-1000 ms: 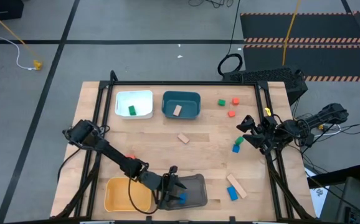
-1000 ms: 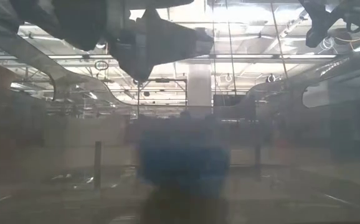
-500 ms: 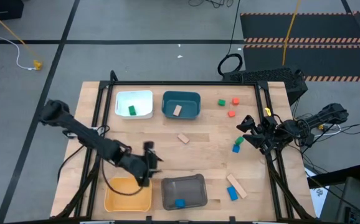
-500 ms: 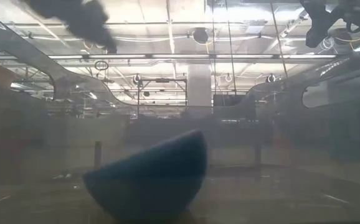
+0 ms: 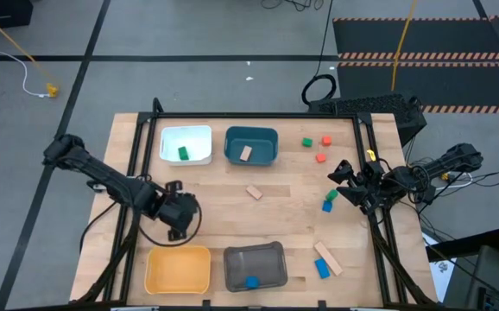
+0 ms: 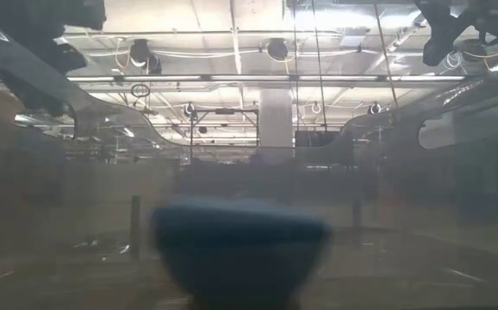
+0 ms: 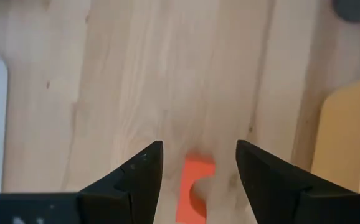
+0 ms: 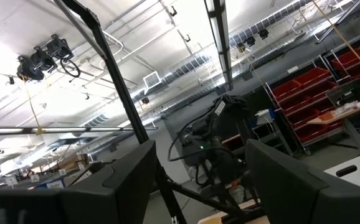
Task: Sort & place blocks by color
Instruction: Put the bottom left orange block into the yellow bin
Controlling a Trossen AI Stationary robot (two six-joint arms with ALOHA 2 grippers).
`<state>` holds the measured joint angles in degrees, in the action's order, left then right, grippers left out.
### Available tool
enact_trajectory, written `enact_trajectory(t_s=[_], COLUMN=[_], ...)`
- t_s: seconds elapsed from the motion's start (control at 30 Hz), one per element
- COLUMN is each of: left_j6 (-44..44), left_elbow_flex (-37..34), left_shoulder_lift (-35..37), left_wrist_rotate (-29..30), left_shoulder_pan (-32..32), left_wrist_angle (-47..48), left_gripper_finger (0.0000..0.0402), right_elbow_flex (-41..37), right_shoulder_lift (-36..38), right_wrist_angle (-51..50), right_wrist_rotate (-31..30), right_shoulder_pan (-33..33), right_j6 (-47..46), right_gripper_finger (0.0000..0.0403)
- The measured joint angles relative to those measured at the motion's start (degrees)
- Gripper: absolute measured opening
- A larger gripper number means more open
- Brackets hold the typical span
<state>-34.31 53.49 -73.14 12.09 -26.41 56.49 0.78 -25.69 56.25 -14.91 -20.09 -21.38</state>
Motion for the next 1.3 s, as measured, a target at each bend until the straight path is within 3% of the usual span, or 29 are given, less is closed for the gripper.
enact_trajectory(t_s=[0.23, 0.53, 0.7, 0.87, 1.07, 1.3], left_j6=[-5.4, -10.8, -8.0, -6.1, -4.7, -1.9], left_elbow_flex=[-1.4, -12.4, -14.5, -16.0, -18.3, -20.2], left_shoulder_lift=[0.0, 0.0, 0.0, 0.0, 0.0, 0.0], left_wrist_rotate=[-2.6, -11.0, -11.8, -10.8, -11.4, -11.5], left_shoulder_pan=[3.1, 4.3, 4.3, 4.3, 4.3, 6.0], left_wrist_angle=[3.5, -3.0, -6.3, -7.4, -12.6, -16.8], left_gripper_finger=[0.0202, 0.0235, 0.0273, 0.0284, 0.0261, 0.0188], right_elbow_flex=[0.0, 0.0, 0.0, 0.0, 0.0, 0.0], right_shoulder_lift=[0.0, 0.0, 0.0, 0.0, 0.0, 0.0], right_wrist_angle=[0.0, 0.0, 0.0, 0.0, 0.0, 0.0], right_wrist_rotate=[0.0, 0.0, 0.0, 0.0, 0.0, 0.0], right_shoulder_pan=[0.0, 0.0, 0.0, 0.0, 0.0, 0.0], right_j6=[0.0, 0.0, 0.0, 0.0, 0.0, 0.0], right_gripper_finger=[0.0242, 0.0242, 0.0242, 0.0242, 0.0242, 0.0242])
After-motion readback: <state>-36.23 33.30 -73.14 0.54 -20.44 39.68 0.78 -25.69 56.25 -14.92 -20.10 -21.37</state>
